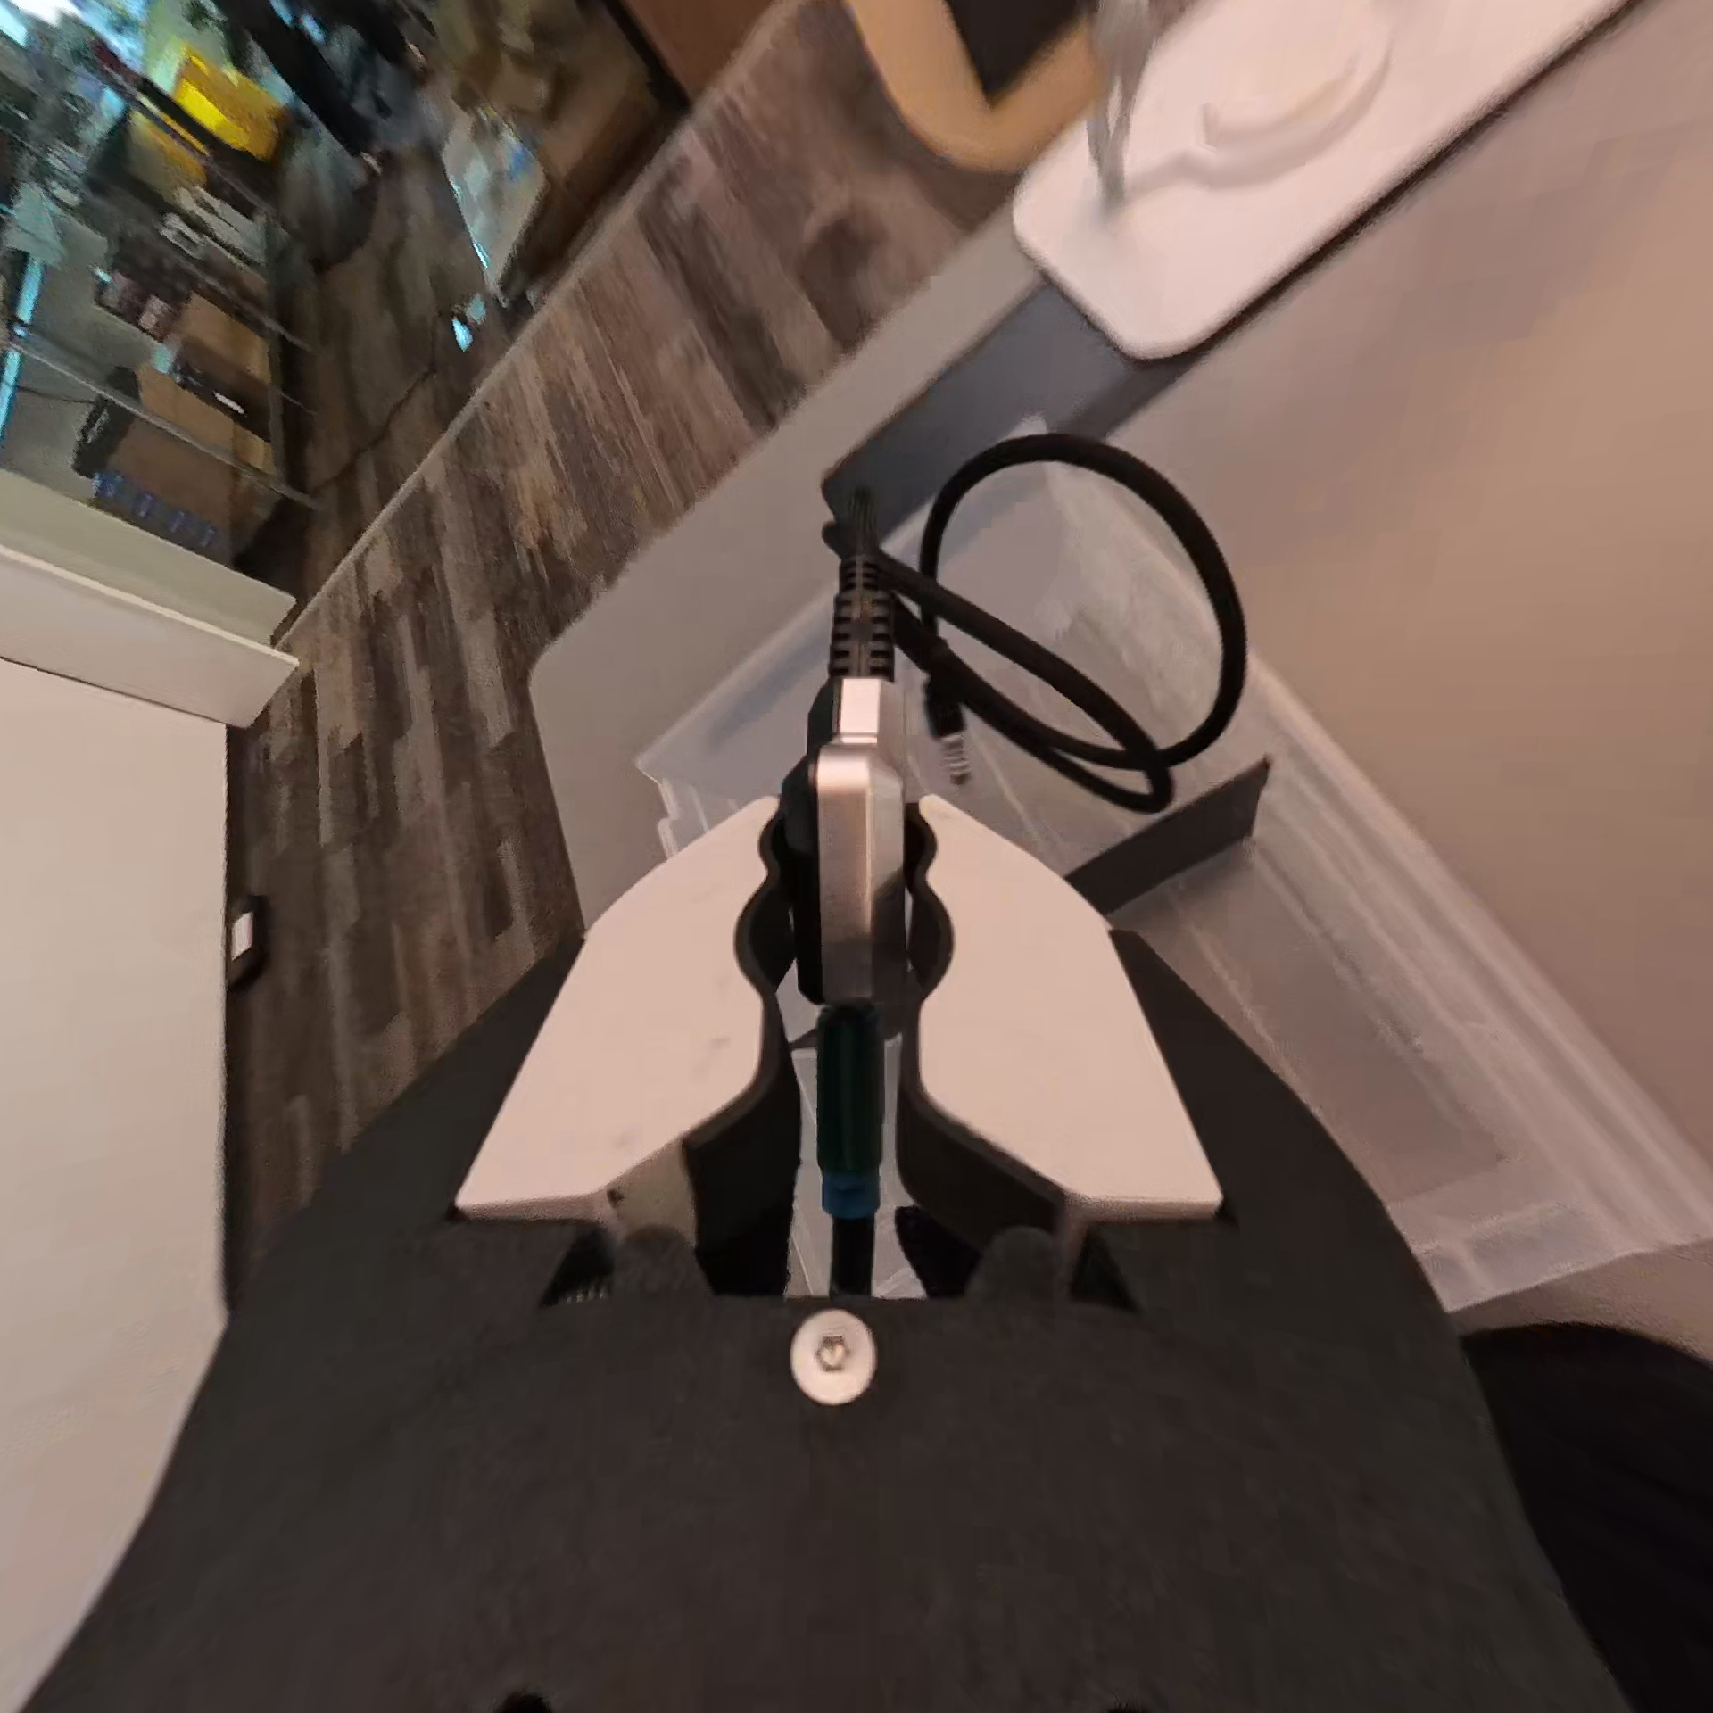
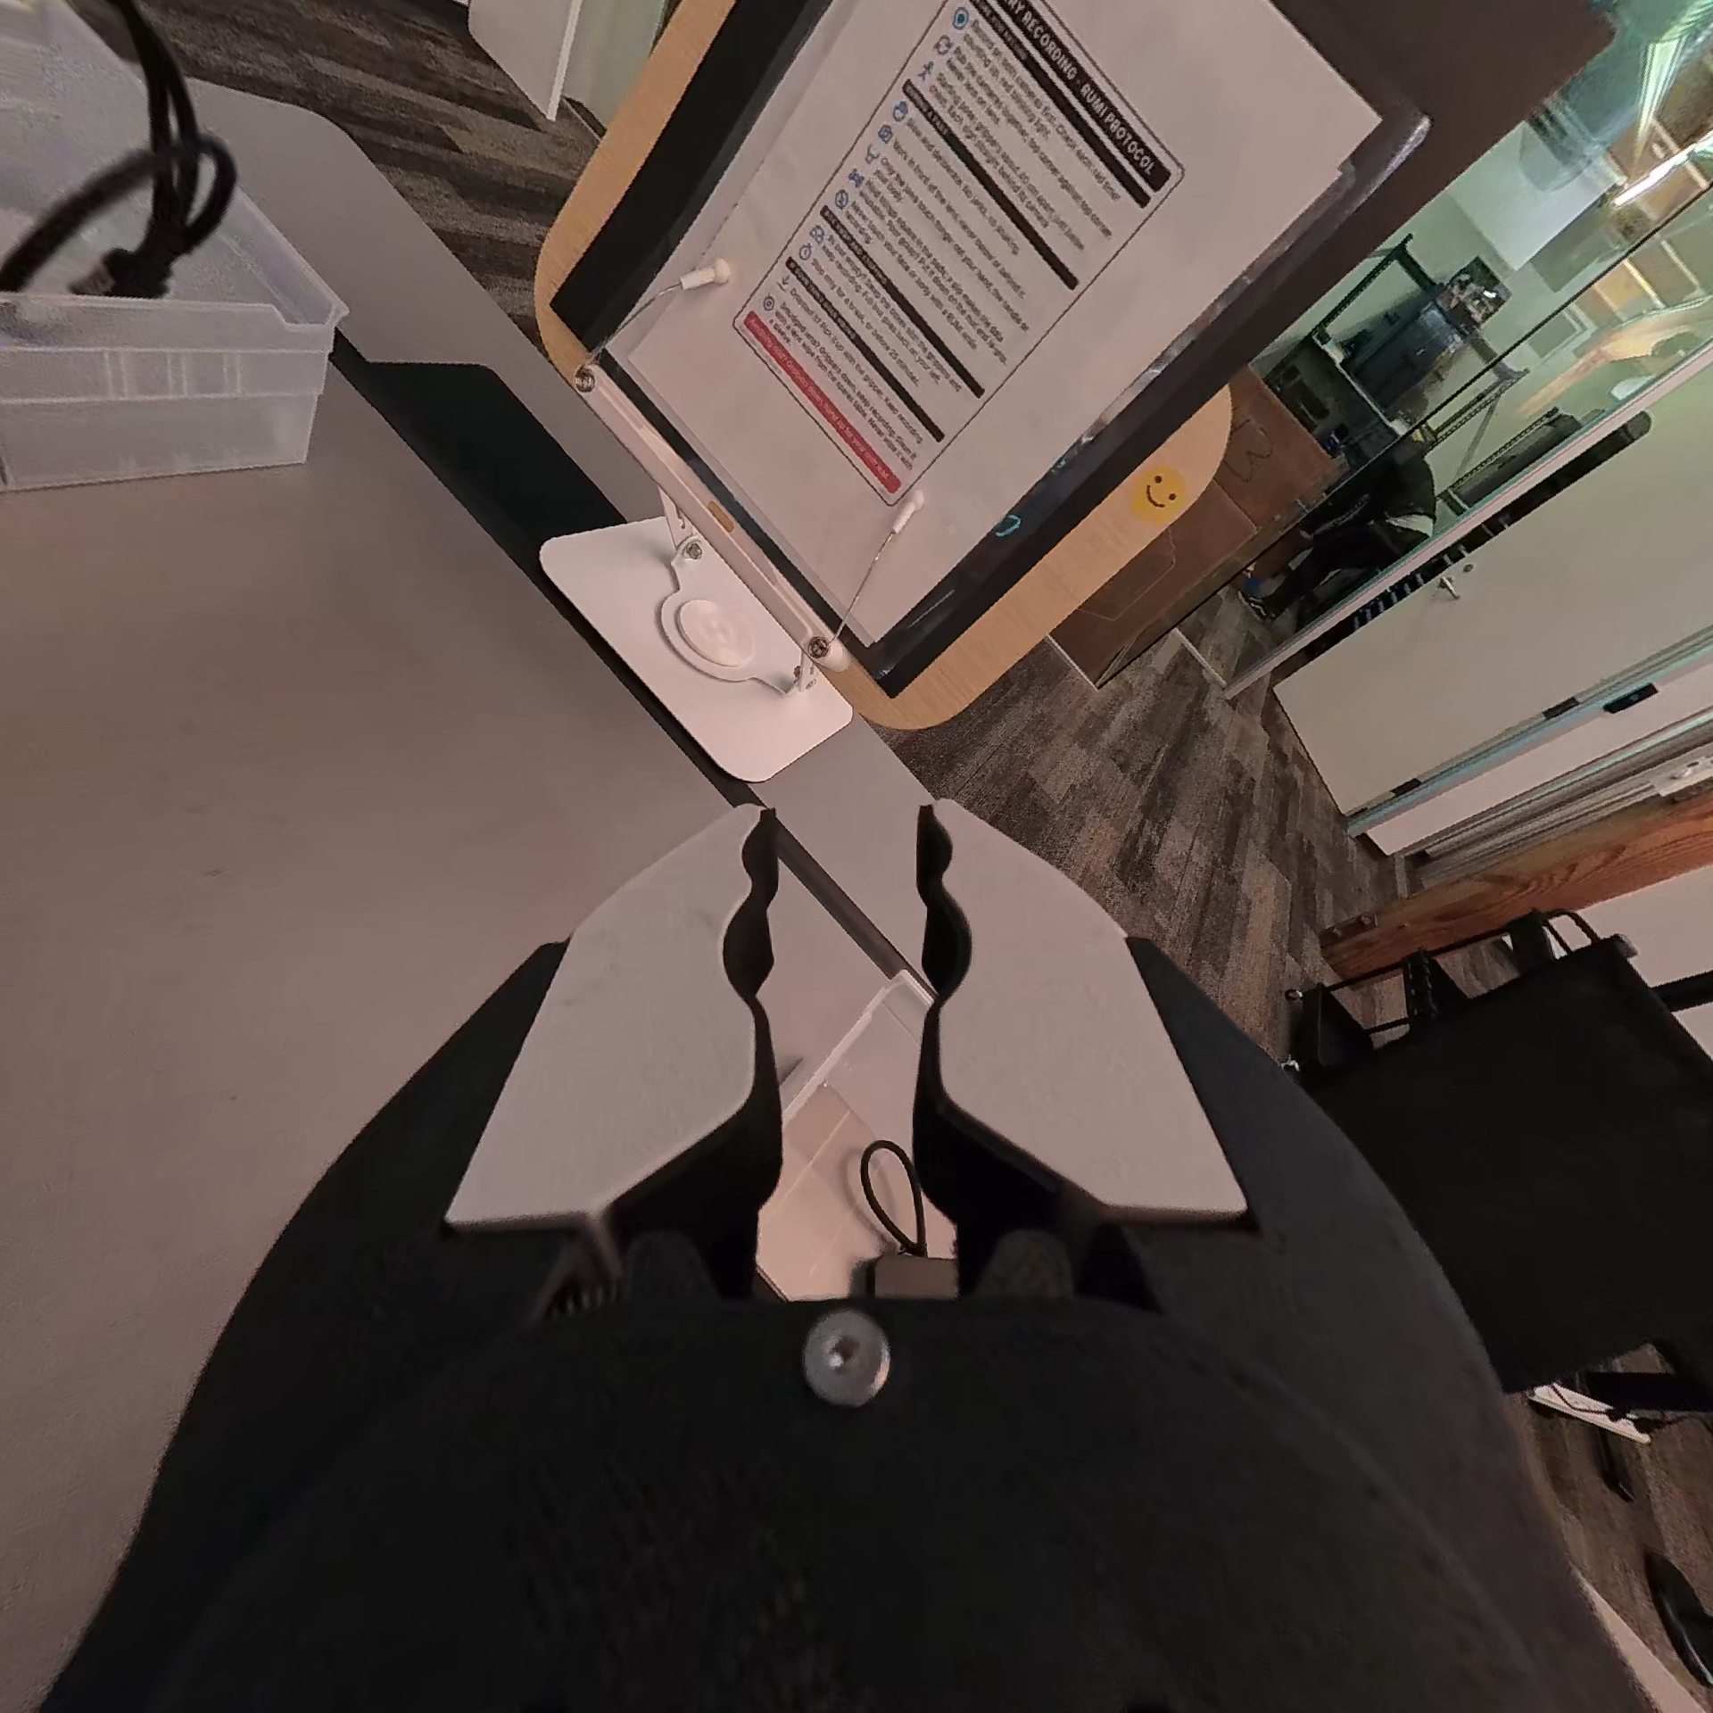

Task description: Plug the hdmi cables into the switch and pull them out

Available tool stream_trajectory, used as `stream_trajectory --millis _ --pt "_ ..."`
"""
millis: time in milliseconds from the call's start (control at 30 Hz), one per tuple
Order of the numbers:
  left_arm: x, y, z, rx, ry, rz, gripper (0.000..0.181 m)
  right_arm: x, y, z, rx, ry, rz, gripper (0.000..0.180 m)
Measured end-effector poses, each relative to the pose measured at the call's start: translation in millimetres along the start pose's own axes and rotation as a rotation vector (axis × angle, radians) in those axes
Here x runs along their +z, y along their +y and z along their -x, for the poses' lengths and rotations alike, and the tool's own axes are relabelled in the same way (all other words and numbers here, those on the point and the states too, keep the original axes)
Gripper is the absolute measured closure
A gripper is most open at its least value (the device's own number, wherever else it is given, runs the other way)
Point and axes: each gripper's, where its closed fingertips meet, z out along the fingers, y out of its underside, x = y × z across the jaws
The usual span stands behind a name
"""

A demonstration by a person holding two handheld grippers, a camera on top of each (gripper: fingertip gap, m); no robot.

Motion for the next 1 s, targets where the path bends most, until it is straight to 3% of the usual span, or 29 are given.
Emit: stream_trajectory --millis 100,233,367,500,633,733,833,1000 --pt "-42.8 -26.1 10.9 -0.155 0.027 -0.203 0.161 3.6 -0.3 3.0 0.002 -0.010 0.002 0.150" --pt "-111.0 -66.7 10.3 -0.340 0.185 -0.572 0.162 9.4 0.0 9.7 -0.016 -0.023 0.017 0.150" --pt "-164.6 -101.9 -6.1 -0.499 0.465 -0.881 0.162 10.9 -9.3 22.0 -0.015 -0.076 -0.026 0.150" --pt "-194.1 -135.9 -39.6 -0.611 0.850 -1.080 0.161 4.5 -40.9 55.2 -0.028 -0.246 -0.225 0.150" --pt "-181.5 -157.2 -64.0 -0.797 1.136 -1.095 0.161 -41.7 -73.9 125.5 -0.278 -0.542 -0.559 0.161" --pt "-159.8 -166.6 -81.8 -0.932 1.316 -1.038 0.162 -63.2 -98.3 146.5 -0.282 -0.587 -0.735 0.164" --pt "-135.2 -174.9 -106.4 -1.000 1.379 -0.955 0.161 -42.7 -117.1 138.6 -0.205 -0.397 -0.782 0.141" --pt "-105.6 -181.5 -138.8 -1.085 1.427 -0.857 0.161 -8.1 -116.6 143.8 -0.259 -0.164 -0.792 0.124"
